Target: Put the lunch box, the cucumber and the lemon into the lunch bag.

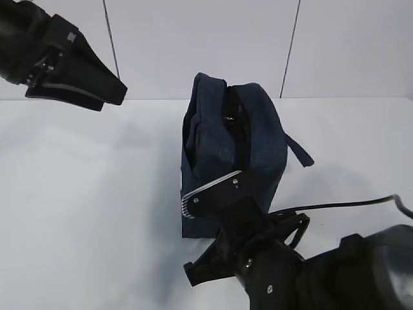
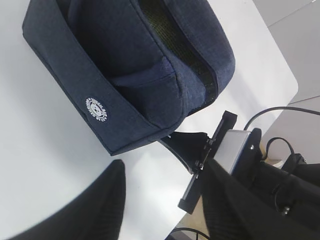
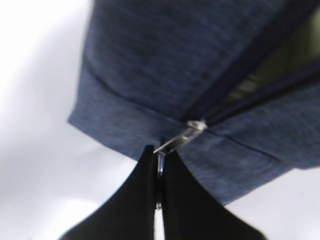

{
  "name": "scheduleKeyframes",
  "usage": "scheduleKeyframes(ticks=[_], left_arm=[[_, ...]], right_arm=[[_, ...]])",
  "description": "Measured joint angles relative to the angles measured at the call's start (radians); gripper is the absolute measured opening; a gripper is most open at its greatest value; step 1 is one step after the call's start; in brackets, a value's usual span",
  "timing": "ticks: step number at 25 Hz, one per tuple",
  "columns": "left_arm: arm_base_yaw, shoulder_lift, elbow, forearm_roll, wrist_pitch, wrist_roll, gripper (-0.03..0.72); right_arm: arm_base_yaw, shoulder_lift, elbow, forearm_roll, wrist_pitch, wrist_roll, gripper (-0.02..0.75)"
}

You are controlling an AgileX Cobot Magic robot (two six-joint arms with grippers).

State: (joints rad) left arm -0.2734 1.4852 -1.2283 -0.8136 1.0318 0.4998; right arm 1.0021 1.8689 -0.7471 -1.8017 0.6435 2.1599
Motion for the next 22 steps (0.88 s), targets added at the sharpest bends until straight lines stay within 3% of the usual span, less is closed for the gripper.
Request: scheduleKeyframes(ticks=[5, 22], left_arm=[[0.000, 0.000, 0.000, 0.000, 0.000, 0.000, 0.362], [0.000, 0.000, 0.000, 0.000, 0.000, 0.000, 0.362]], right_arm=[[0.000, -0.042, 0.000, 0.030, -0.034, -0.122, 0.008], [0.000, -0.188, -0.002, 0.448, -0.082, -0.693, 0.008]])
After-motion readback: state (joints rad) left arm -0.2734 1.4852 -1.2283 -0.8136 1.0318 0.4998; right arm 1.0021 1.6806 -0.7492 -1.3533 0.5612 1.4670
